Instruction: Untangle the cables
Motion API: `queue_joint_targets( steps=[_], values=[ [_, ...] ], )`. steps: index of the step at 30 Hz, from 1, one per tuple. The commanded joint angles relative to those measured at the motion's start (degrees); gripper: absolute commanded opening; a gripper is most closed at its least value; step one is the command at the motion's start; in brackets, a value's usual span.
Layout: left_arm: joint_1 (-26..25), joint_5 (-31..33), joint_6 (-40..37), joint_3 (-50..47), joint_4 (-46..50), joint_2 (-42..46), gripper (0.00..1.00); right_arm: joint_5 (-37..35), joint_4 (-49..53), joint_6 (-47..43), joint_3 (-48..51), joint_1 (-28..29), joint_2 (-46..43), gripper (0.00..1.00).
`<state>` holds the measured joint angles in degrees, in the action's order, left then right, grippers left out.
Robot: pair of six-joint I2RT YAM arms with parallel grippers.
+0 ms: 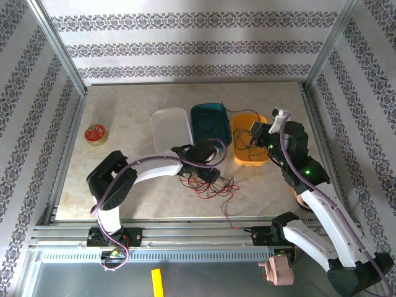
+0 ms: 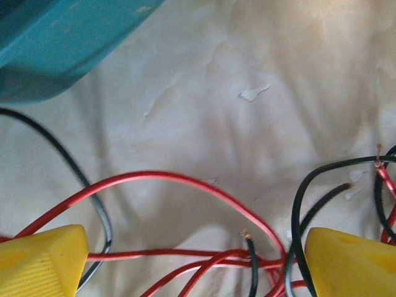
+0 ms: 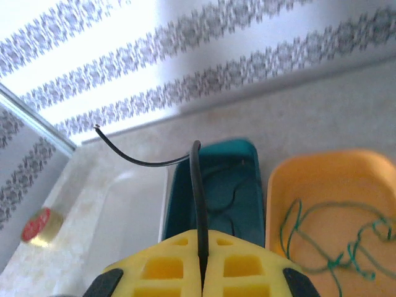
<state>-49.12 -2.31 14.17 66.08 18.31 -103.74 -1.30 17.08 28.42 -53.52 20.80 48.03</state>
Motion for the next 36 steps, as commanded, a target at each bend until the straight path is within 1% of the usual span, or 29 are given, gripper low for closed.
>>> queue_joint_targets(
  steps=[1,4,7,14,18,22,24,26,28,29,32,33,36],
  values=[
    [2.4,0.3,2.2,-4.0,-7.3,6.8,0.92,-3.4,-3.9,-3.1,-3.9,-0.1,2.2,0.0],
    [3.5,-3.0,2.3,-8.8,-14.0,13.0,0.94,-2.4,-6.3,-4.0,-6.7,-0.8,5.3,0.0],
    [4.6,-2.3,3.0,-11.0,-16.8,17.5,0.95,-0.3,-8.3,-4.2,-9.9,-1.9,9.5,0.0],
    [8.1,9.1,6.0,-11.7,-12.7,22.3,0.95,1.9,-12.0,-3.8,-14.8,-3.4,22.1,0.0],
    [9.5,10.1,6.3,-12.6,-12.5,23.6,0.95,3.3,-16.7,-1.5,-15.1,-3.5,30.0,0.0],
    [9.6,9.5,6.4,-12.7,-12.3,23.3,0.95,3.4,-21.8,3.2,-12.2,-2.0,37.8,0.0],
    [9.6,8.9,6.3,-12.6,-12.3,23.1,0.95,5.9,-21.9,4.0,-11.9,-0.4,42.2,0.0],
    [9.6,8.6,6.2,-12.5,-12.0,22.8,0.95,7.7,-18.8,5.0,-12.5,1.3,46.7,0.0],
    [9.6,8.3,6.0,-12.4,-11.8,22.8,0.95,8.5,-17.1,6.4,-12.1,2.3,49.2,0.0],
    [9.6,8.1,5.8,-12.5,-11.8,22.8,0.95,8.8,-16.8,7.2,-11.8,2.5,49.9,0.03],
    [9.6,7.5,5.4,-12.5,-11.6,22.6,0.95,8.1,-15.2,7.4,-11.5,2.5,49.4,0.35],
    [9.6,7.0,5.2,-12.4,-11.5,22.7,0.95,7.3,-14.5,6.9,-11.6,2.5,48.4,0.41],
    [9.6,4.8,4.5,-12.4,-11.5,22.4,0.95,3.2,-12.2,5.3,-11.3,2.5,44.1,0.5]
  ],
)
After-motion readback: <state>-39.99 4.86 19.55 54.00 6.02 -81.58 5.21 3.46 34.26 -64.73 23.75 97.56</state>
